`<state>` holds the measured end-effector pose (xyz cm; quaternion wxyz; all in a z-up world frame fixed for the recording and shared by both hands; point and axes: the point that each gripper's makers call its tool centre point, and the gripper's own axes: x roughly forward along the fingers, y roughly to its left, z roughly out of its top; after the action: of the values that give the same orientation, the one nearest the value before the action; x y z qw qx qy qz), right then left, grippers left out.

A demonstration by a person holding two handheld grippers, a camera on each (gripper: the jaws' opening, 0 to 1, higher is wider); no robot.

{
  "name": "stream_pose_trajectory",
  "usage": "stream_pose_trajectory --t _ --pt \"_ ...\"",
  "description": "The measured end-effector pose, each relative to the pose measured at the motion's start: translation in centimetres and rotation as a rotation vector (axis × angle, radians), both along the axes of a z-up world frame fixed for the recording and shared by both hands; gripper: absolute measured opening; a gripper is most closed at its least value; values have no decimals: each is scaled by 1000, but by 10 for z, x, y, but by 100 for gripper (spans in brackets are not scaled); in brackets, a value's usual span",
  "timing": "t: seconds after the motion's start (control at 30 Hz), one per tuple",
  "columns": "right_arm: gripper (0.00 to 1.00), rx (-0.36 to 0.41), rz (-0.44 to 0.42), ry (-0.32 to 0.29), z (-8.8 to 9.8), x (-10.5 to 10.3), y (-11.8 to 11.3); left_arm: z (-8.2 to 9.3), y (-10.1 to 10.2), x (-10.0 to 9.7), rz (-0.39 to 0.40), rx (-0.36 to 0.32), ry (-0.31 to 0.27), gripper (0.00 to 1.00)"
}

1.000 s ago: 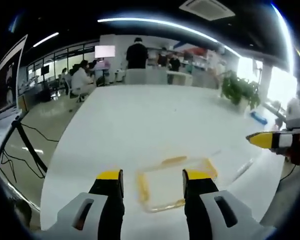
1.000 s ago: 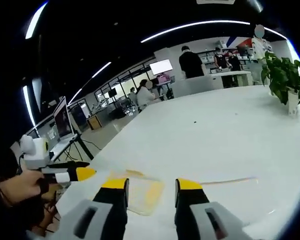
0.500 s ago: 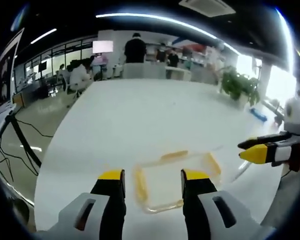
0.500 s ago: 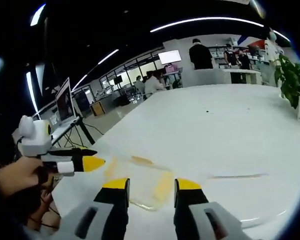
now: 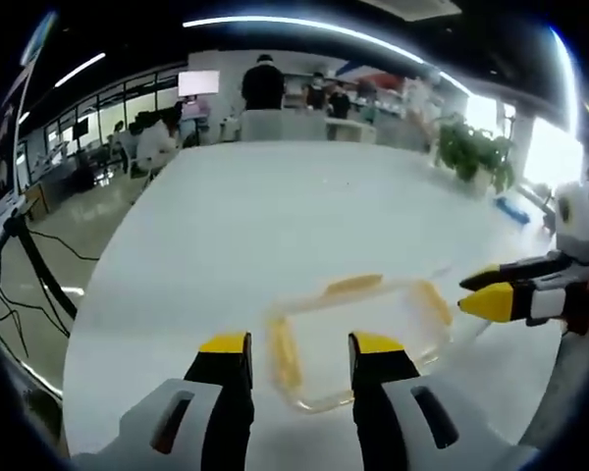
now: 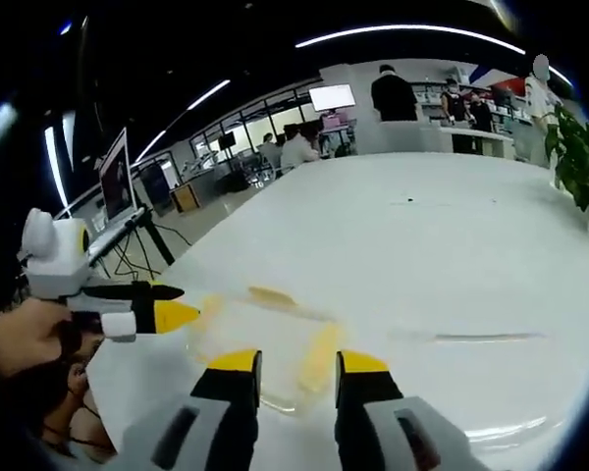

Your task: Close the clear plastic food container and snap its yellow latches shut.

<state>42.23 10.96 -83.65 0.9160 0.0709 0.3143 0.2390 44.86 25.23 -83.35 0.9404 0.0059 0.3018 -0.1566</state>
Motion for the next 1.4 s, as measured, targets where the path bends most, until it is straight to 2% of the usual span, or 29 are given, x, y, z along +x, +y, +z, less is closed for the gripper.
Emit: stream_pose_trajectory --t 0.27,0.4,0.57,0.83,1.0,1.23,1.4 --pt "23 -18 -18 9 -9 7 -1 -6 5 3 14 13 10 33" --pt "21 -23 -28 19 -14 10 -2 -11 7 3 6 25 13 27" --pt "16 -5 -41 -3 -10 14 2 -14 7 3 -6 31 14 22" --pt "16 0 -64 35 -18 18 -1 -21 1 5 -9 16 42 18" --pt "15 1 -41 36 -19 18 3 -25 -1 5 -15 16 51 17" --pt "10 -62 -13 31 -27 17 0 -27 0 5 -31 37 56 10" --pt "9 -84 -11 11 -26 15 1 -27 2 6 -17 37 54 6"
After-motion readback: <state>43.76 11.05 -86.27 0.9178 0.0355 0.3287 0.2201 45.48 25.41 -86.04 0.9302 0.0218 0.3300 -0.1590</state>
